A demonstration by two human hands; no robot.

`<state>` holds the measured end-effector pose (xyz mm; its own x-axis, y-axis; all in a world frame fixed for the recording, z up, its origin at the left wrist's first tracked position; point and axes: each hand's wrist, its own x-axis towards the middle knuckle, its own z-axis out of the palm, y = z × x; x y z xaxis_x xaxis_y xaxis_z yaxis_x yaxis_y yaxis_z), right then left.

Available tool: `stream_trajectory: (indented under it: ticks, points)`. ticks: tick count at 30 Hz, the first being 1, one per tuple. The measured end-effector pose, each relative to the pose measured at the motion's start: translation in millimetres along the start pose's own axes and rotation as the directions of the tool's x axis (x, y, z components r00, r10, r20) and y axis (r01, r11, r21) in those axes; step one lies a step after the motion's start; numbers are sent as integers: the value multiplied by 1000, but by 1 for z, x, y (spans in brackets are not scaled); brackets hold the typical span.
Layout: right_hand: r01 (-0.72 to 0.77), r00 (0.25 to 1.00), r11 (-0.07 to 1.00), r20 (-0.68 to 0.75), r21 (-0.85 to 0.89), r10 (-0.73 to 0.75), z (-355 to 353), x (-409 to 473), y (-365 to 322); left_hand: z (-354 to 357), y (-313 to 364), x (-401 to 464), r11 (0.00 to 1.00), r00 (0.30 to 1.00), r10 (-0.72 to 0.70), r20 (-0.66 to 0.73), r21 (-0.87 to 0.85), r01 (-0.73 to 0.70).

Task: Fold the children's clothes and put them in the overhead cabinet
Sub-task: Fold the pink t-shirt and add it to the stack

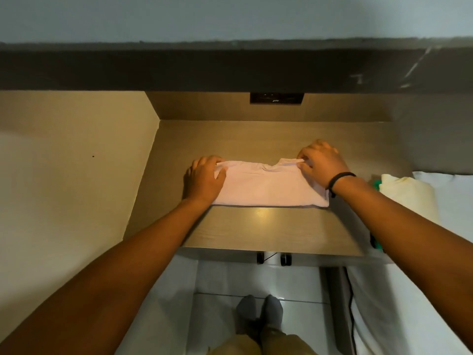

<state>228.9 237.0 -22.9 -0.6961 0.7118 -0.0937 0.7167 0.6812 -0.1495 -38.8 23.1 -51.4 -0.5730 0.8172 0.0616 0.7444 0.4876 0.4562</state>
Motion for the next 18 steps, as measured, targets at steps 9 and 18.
stream_trajectory:
  ticks: [9, 18]
  points:
    - [45, 995, 992, -89, 117, -35, 58, -44, -45, 54, 46, -36, 962, 956, 110, 272, 214, -171]
    - [60, 998, 991, -13, 121, -59, 60, -88, -19, 47, 57, -65, 946, 936, 199, 291, 191, -260]
